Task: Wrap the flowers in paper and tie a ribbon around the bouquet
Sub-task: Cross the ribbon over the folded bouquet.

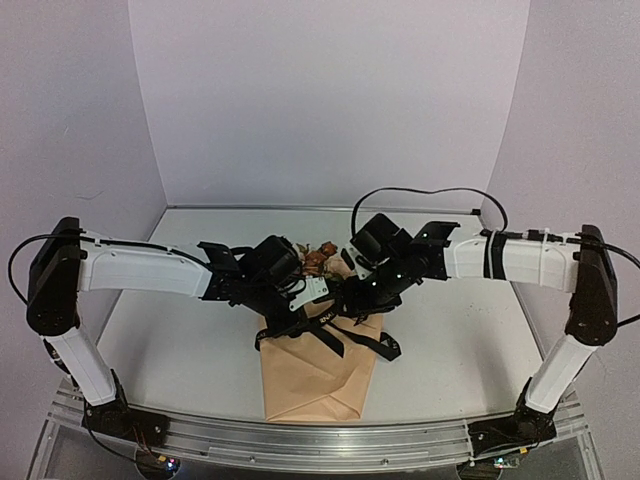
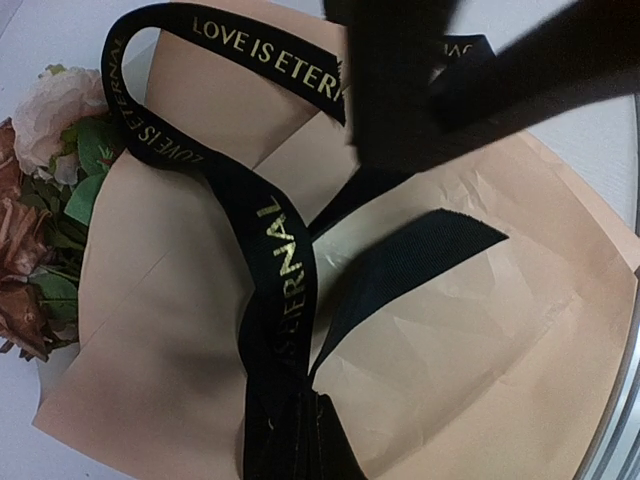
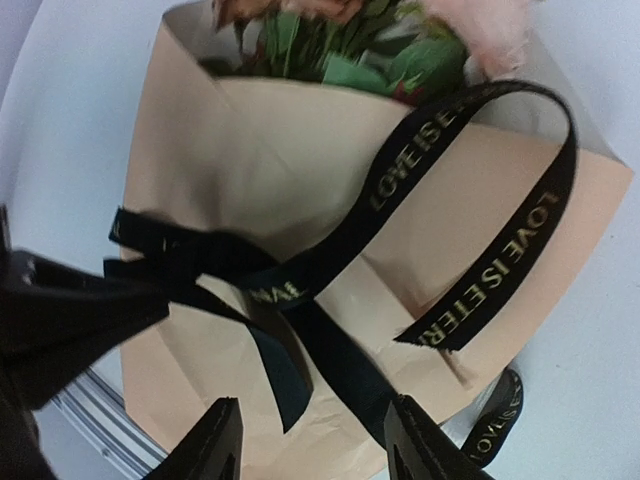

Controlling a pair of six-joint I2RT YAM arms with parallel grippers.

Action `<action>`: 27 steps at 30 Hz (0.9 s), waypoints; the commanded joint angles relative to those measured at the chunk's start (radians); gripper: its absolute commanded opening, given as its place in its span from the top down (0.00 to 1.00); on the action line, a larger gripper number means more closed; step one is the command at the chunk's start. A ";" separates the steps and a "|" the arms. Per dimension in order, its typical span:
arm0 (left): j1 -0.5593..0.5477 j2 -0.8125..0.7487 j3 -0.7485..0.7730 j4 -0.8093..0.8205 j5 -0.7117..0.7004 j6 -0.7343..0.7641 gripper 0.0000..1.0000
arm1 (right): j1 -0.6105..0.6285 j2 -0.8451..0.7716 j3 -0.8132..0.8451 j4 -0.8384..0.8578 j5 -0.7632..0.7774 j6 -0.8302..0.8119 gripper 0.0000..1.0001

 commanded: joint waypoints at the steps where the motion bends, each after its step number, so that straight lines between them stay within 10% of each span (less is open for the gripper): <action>1: 0.008 -0.031 -0.002 0.037 0.028 -0.033 0.98 | 0.014 0.002 -0.051 0.080 0.001 -0.053 0.52; 20: 0.029 -0.126 -0.146 0.147 0.083 -0.172 0.99 | 0.069 0.046 -0.174 0.270 0.028 -0.057 0.57; 27: 0.031 -0.125 -0.147 0.155 0.100 -0.174 0.99 | 0.069 0.021 -0.190 0.266 0.092 -0.040 0.82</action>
